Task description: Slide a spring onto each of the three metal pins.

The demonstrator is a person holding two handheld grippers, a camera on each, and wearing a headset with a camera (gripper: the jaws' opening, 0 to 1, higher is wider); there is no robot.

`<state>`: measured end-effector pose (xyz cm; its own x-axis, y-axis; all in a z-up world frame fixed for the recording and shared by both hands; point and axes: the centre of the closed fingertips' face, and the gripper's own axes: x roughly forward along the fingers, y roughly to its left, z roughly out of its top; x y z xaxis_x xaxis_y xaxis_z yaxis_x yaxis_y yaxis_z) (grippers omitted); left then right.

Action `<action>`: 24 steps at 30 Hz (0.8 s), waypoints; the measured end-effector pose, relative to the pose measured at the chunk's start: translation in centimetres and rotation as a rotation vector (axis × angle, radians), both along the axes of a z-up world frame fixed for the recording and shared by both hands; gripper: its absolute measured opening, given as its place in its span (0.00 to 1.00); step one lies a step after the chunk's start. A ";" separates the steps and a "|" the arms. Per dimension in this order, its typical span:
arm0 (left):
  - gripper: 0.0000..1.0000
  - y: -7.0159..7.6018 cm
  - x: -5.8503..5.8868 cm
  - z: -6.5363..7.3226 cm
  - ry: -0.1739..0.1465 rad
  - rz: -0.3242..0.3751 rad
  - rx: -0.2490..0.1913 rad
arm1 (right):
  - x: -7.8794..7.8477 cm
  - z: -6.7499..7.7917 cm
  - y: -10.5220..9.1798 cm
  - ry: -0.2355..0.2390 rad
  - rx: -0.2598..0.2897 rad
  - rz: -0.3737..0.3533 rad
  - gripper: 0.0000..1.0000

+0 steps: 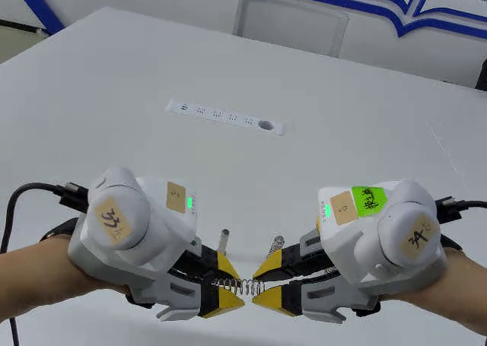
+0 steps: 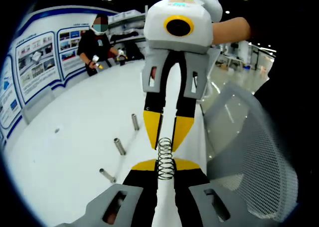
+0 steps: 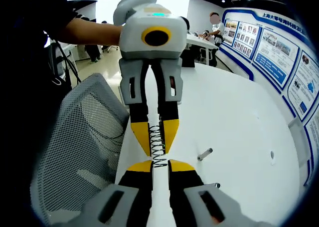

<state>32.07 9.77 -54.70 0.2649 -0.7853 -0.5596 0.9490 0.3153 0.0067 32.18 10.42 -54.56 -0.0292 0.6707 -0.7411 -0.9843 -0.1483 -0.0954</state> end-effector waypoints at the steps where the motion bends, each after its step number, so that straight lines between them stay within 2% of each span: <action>1: 0.11 0.1 0.0 0.1 -0.002 0.001 0.000 | 0.0 0.0 0.0 0.001 0.002 0.000 0.12; 9: 0.11 0.5 0.5 0.4 -0.015 0.011 0.001 | 0.5 0.2 0.2 0.025 0.020 -0.020 0.12; 12: 0.11 0.6 0.7 0.4 -0.019 0.024 0.002 | 0.8 0.6 0.3 0.009 0.040 -0.037 0.10; 14: 0.11 0.7 0.7 0.5 -0.007 0.022 -0.005 | 0.6 0.8 0.4 0.025 0.046 -0.037 0.10; 17: 0.11 0.7 0.6 0.6 -0.010 0.017 -0.005 | 0.5 1.3 0.4 0.031 0.061 -0.032 0.10; 20: 0.11 0.9 0.5 0.3 -0.012 0.013 0.013 | 0.4 2.2 0.6 0.057 0.102 -0.035 0.10; 24: 0.11 0.8 0.6 0.3 -0.017 0.016 0.013 | 0.5 2.4 0.7 0.059 0.112 -0.041 0.10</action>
<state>32.71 10.58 -54.43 0.2869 -0.7734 -0.5653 0.9434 0.3305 0.0268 32.69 11.12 -52.19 -0.0414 0.7507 -0.6594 -0.9938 -0.0991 -0.0504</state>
